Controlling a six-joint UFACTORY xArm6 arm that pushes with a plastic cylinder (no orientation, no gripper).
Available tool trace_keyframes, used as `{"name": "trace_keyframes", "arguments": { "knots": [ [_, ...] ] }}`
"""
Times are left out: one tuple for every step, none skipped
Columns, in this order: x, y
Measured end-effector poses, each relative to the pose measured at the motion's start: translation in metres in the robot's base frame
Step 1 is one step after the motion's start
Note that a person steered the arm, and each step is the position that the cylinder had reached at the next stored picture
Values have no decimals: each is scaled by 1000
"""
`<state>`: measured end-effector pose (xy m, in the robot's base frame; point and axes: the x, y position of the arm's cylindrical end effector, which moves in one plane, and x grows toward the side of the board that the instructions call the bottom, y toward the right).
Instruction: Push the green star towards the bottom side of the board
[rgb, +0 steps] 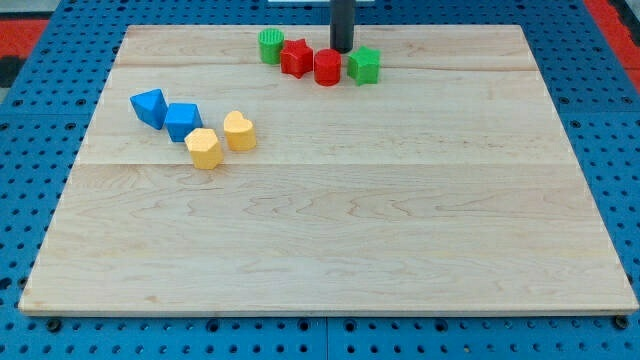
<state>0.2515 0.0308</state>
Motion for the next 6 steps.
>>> {"name": "trace_keyframes", "arguments": {
  "knots": [
    [18,21],
    [48,51],
    [50,81],
    [50,82],
    [52,45],
    [57,0]
  ]
}}
